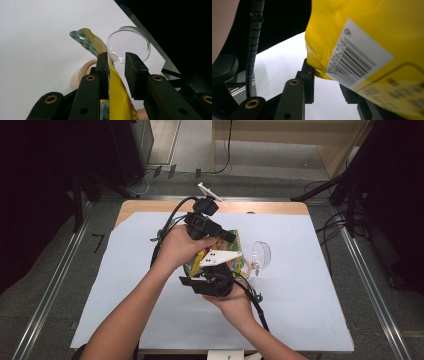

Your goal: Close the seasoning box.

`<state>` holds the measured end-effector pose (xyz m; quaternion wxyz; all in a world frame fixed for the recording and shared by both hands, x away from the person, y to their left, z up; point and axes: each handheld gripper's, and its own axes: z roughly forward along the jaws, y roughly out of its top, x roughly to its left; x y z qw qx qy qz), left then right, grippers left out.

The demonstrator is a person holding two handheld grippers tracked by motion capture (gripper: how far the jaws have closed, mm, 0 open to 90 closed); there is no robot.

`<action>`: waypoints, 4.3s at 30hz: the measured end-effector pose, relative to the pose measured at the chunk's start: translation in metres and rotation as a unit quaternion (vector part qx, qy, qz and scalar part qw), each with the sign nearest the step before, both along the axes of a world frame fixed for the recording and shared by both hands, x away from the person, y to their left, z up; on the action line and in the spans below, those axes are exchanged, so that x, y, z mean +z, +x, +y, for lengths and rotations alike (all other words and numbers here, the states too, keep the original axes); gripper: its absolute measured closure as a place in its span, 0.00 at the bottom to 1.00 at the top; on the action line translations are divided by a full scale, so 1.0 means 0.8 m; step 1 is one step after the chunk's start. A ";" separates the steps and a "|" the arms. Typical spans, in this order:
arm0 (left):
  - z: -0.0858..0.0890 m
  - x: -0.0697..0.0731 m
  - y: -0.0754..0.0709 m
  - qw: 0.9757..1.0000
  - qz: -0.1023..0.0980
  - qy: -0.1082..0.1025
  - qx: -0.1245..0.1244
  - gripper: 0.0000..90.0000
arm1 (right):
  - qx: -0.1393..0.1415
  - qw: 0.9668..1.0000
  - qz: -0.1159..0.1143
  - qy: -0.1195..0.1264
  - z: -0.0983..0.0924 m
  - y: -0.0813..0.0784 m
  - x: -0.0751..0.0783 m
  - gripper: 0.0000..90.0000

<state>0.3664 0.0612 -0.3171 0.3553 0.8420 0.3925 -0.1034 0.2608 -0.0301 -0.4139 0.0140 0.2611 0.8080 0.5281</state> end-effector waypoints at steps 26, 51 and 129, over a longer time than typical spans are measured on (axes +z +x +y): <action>-0.004 0.006 -0.001 1.000 -0.004 0.009 -0.005 0.82 | -0.003 1.000 -0.002 0.007 -0.001 -0.001 0.004 0.76; -0.001 0.006 -0.006 1.000 -0.003 0.005 -0.003 0.81 | 0.002 1.000 -0.006 0.005 0.001 -0.003 0.004 0.76; 0.067 -0.028 -0.049 0.997 -0.033 0.042 -0.062 0.98 | 0.042 0.998 -0.019 -0.033 0.009 -0.016 -0.065 0.57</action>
